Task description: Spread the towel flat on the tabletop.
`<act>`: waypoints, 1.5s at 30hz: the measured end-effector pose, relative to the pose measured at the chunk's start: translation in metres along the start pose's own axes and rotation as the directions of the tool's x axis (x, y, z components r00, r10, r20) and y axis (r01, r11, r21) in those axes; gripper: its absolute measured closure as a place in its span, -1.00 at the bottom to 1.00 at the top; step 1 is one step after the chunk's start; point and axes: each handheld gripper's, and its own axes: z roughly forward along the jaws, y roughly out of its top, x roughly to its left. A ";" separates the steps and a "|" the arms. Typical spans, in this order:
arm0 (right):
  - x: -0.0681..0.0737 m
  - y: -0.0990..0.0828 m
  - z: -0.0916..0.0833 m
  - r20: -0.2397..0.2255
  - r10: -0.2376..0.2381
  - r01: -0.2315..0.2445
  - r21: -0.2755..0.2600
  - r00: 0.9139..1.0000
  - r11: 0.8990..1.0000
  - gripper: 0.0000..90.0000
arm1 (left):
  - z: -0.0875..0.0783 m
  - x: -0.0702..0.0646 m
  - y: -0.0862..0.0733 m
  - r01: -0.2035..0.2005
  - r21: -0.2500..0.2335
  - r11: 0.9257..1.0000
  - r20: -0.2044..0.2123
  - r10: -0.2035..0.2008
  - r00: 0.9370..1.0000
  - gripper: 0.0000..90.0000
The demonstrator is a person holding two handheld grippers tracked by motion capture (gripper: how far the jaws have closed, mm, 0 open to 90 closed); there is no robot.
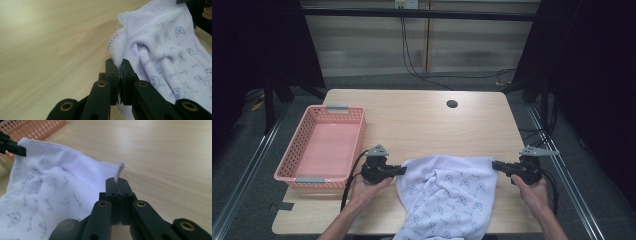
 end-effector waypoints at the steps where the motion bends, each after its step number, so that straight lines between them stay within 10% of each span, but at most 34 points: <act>1: 0.000 0.000 0.000 0.000 0.000 0.000 0.000 1.000 1.000 0.99 | 0.000 0.000 0.000 0.000 0.000 1.000 0.000 0.000 1.000 0.94; 8: 0.017 0.056 -0.014 -0.018 -0.073 0.070 -0.111 0.997 0.991 1.00 | -0.056 0.000 0.049 -0.070 -0.134 0.989 -0.044 0.064 0.997 0.94; 16: 0.035 0.123 -0.037 -0.018 -0.143 0.134 -0.248 0.990 0.959 1.00 | -0.125 0.006 0.107 -0.132 -0.289 0.948 -0.138 0.096 0.986 0.94; 20: 0.043 0.154 -0.045 -0.002 -0.176 0.168 -0.288 0.984 0.943 1.00 | -0.138 0.006 0.126 -0.166 -0.304 0.938 -0.170 0.118 0.978 0.94; 26: 0.045 0.200 -0.058 0.025 -0.188 0.184 -0.355 0.982 0.917 1.00 | -0.162 0.004 0.169 -0.219 -0.370 0.903 -0.210 0.149 0.966 0.94; 32: 0.039 0.231 -0.059 0.060 -0.182 0.191 -0.392 0.981 0.900 1.00 | -0.155 0.016 0.182 -0.201 -0.371 0.907 -0.196 0.135 0.971 0.94; 35: 0.034 0.233 -0.053 0.066 -0.170 0.182 -0.374 0.983 0.910 1.00 | -0.137 0.026 0.175 -0.193 -0.317 0.928 -0.207 0.131 0.969 0.94; 41: 0.007 0.218 -0.004 0.076 -0.137 0.153 -0.263 0.988 0.953 1.00 | -0.100 0.063 0.156 -0.066 -0.281 0.957 -0.167 0.019 0.986 0.92; 45: -0.008 0.211 0.020 0.084 -0.109 0.125 -0.223 0.990 0.967 1.00 | -0.075 0.083 0.149 -0.024 -0.227 0.974 -0.194 -0.021 0.981 0.77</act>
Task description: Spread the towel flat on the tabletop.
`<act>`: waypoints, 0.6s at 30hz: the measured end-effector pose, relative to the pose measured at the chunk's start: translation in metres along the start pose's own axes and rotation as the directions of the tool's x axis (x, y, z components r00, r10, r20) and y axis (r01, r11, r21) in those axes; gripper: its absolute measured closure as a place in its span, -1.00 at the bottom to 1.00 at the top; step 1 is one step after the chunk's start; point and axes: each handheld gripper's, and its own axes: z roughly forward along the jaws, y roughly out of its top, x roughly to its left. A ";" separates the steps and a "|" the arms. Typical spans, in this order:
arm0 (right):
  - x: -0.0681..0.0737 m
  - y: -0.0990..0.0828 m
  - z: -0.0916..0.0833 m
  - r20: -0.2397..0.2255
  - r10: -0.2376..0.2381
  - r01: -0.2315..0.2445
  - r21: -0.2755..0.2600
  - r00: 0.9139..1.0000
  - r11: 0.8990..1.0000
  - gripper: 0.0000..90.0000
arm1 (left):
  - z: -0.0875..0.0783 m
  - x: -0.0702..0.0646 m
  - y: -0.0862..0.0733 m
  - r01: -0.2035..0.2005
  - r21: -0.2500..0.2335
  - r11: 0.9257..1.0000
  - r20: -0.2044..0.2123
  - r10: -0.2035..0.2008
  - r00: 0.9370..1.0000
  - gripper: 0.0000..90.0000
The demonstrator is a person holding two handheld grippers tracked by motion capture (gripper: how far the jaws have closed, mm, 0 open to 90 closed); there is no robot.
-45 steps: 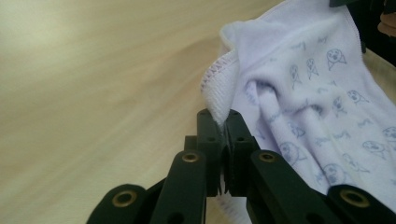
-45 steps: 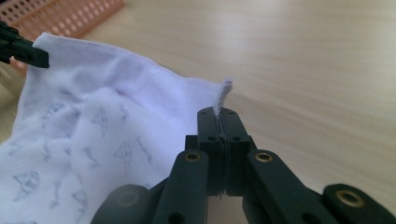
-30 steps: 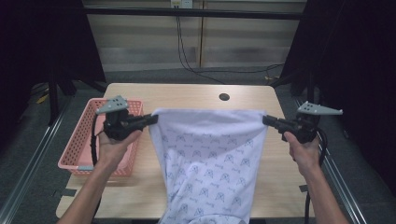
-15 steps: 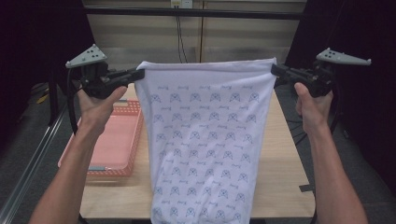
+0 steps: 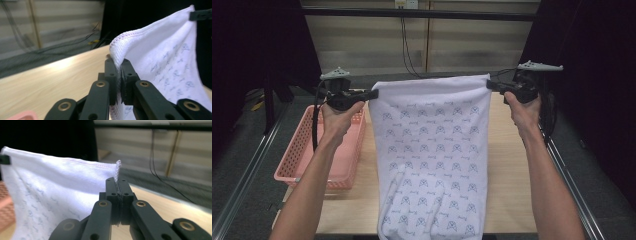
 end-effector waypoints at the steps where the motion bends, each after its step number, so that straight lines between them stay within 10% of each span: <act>1: -0.009 -0.008 0.013 0.022 0.018 -0.019 0.038 1.000 0.999 0.94 | 0.006 0.002 -0.003 0.011 0.019 1.000 -0.022 -0.011 1.000 0.59; 3: -0.014 -0.015 0.022 0.081 0.024 -0.029 0.068 0.996 0.997 0.60 | 0.013 0.009 -0.007 0.078 -0.006 0.997 -0.045 -0.078 0.996 0.45; 6: -0.017 -0.023 0.025 0.106 0.026 -0.034 0.076 0.994 0.996 0.46 | 0.013 0.004 -0.008 0.063 0.002 0.998 -0.033 -0.063 0.997 0.33; 18: 0.018 -0.069 -0.001 -0.028 -0.030 0.034 0.149 0.999 0.988 0.36 | 0.001 -0.052 -0.037 -0.051 0.059 0.997 0.098 0.045 0.994 0.43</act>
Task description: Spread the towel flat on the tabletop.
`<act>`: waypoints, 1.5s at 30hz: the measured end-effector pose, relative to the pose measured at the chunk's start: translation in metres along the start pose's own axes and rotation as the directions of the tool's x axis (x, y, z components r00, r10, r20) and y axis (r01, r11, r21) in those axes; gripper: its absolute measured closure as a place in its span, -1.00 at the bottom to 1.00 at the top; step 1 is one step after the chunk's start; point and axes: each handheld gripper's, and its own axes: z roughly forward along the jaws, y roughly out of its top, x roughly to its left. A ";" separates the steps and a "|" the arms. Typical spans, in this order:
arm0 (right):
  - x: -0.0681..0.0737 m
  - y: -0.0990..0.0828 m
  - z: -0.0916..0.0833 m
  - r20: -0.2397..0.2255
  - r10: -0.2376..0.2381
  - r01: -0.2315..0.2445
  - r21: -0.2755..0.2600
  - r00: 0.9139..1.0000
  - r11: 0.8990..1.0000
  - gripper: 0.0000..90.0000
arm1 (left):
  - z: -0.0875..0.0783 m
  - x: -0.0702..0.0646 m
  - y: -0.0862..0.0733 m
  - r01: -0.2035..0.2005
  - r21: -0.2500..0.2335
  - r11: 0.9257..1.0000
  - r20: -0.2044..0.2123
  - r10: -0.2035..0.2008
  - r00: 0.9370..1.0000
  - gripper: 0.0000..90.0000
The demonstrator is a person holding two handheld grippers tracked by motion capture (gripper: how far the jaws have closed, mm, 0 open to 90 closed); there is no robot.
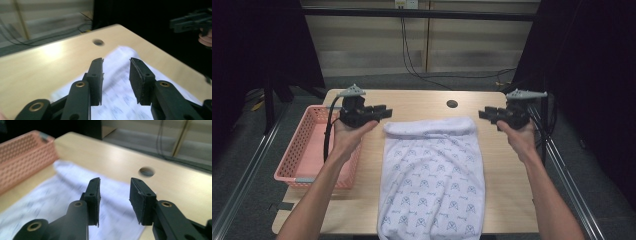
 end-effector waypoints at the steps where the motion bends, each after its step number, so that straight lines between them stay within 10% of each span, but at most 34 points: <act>1: 0.014 -0.021 -0.005 -0.055 -0.007 0.009 0.024 0.998 1.000 0.34 | -0.001 -0.010 -0.008 -0.019 0.016 1.000 0.024 0.019 1.000 0.43; 8: 0.058 -0.110 -0.019 -0.151 0.010 0.014 0.159 0.988 0.987 0.30 | -0.011 -0.065 -0.102 -0.044 0.169 0.985 0.150 0.018 0.989 0.58; 14: 0.076 -0.156 -0.032 -0.170 0.020 0.028 0.273 0.985 0.961 0.30 | -0.024 -0.070 -0.151 -0.008 0.267 0.964 0.140 -0.030 0.990 0.71; 17: 0.080 -0.168 -0.037 -0.186 0.036 0.020 0.291 0.982 0.956 0.25 | -0.025 -0.066 -0.172 0.025 0.337 0.941 0.093 -0.060 0.994 0.71; 22: 0.091 -0.179 -0.032 -0.156 -0.056 0.106 0.333 0.986 0.937 0.14 | -0.027 -0.065 -0.181 0.014 0.356 0.934 0.083 -0.046 0.995 0.45; 27: 0.093 -0.180 -0.037 -0.107 -0.129 0.158 0.341 0.986 0.927 0.73 | -0.023 -0.071 -0.185 -0.025 0.358 0.933 0.139 -0.027 0.990 0.29; 30: 0.086 -0.182 -0.044 -0.128 -0.083 0.125 0.364 0.988 0.923 0.99 | -0.021 -0.078 -0.187 -0.072 0.378 0.923 0.156 0.013 0.988 0.30; 34: 0.080 -0.184 -0.057 -0.142 -0.044 0.098 0.403 0.989 0.910 1.00 | -0.024 -0.082 -0.188 -0.122 0.386 0.915 0.109 0.086 0.990 0.74; 39: 0.087 -0.189 -0.069 -0.254 -0.033 0.140 0.418 0.967 0.898 1.00 | -0.034 -0.084 -0.189 -0.111 0.444 0.889 0.152 0.047 0.987 0.99; 45: 0.095 -0.187 -0.076 -0.295 -0.029 0.147 0.387 0.955 0.910 0.99 | -0.058 -0.096 -0.184 -0.123 0.406 0.906 0.278 0.006 0.961 0.99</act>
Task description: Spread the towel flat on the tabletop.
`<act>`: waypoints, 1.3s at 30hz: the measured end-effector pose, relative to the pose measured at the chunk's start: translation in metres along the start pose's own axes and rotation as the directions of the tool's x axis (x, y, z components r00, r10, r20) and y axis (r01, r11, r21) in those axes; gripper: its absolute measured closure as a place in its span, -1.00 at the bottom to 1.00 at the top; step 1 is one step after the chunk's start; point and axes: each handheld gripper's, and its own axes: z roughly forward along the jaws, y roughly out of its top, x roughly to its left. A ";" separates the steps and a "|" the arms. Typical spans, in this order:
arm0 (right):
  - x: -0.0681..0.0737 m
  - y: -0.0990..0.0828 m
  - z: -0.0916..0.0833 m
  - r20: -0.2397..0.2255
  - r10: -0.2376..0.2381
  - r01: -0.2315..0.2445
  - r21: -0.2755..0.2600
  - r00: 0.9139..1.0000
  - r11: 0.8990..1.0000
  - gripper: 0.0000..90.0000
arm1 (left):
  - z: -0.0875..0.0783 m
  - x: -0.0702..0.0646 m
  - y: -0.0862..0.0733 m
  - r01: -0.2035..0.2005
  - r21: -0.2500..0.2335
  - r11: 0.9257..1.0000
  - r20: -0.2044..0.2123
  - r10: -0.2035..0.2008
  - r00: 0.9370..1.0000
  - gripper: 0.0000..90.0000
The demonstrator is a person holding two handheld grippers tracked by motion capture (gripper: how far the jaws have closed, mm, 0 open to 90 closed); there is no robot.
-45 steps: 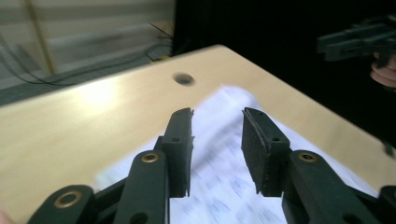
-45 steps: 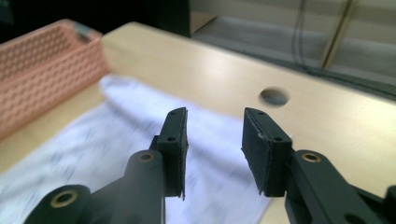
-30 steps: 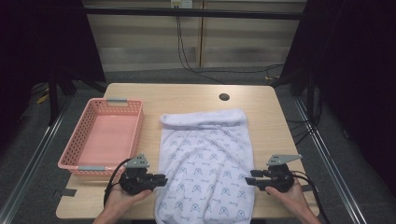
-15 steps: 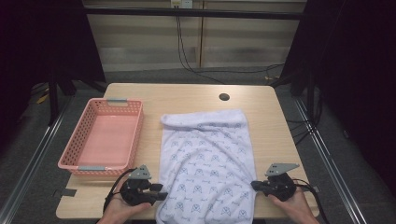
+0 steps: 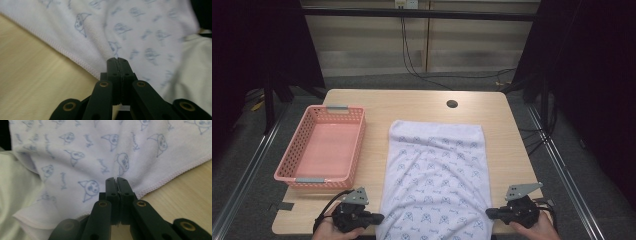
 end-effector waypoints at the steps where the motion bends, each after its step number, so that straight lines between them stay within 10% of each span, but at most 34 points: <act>1: 0.002 0.000 -0.001 -0.019 -0.014 0.014 -0.012 1.000 1.000 0.98 | -0.004 -0.004 -0.001 -0.009 0.003 1.000 -0.005 0.009 1.000 0.99; 5: 0.003 0.000 -0.002 -0.030 -0.002 0.001 -0.015 1.000 1.000 0.73 | -0.009 -0.003 -0.005 0.018 -0.024 1.000 -0.014 -0.018 1.000 0.95; 6: 0.001 0.003 -0.002 0.000 0.020 -0.020 -0.049 1.000 0.999 0.48 | -0.010 0.001 -0.004 0.044 -0.065 0.997 0.022 -0.042 0.999 0.67; 10: -0.009 0.014 0.003 0.045 0.058 -0.052 -0.125 0.997 0.991 0.51 | -0.005 0.015 0.013 0.068 -0.134 0.989 -0.011 -0.070 0.997 0.53; 16: -0.020 0.038 0.026 0.088 0.056 -0.044 -0.127 0.995 0.991 0.42 | 0.037 0.045 0.045 0.043 -0.073 0.996 -0.126 -0.052 0.991 0.41; 20: -0.022 0.048 0.042 0.102 0.035 -0.026 -0.089 0.994 0.996 0.32 | 0.046 0.052 0.046 0.042 -0.046 0.998 -0.127 -0.048 0.991 0.28; 23: -0.021 0.053 0.057 0.139 0.001 0.007 -0.060 0.990 0.998 0.41 | 0.050 0.041 0.043 -0.045 0.004 0.999 -0.174 0.045 0.984 0.39; 29: -0.018 0.047 0.052 0.155 -0.008 0.015 -0.046 0.988 0.999 0.82 | 0.043 0.029 0.032 -0.063 0.019 0.998 -0.174 0.065 0.983 0.32; 39: -0.009 0.028 0.038 0.066 0.036 -0.034 -0.027 0.997 0.999 0.97 | 0.034 0.022 0.012 0.016 0.005 1.000 -0.048 -0.016 0.999 0.95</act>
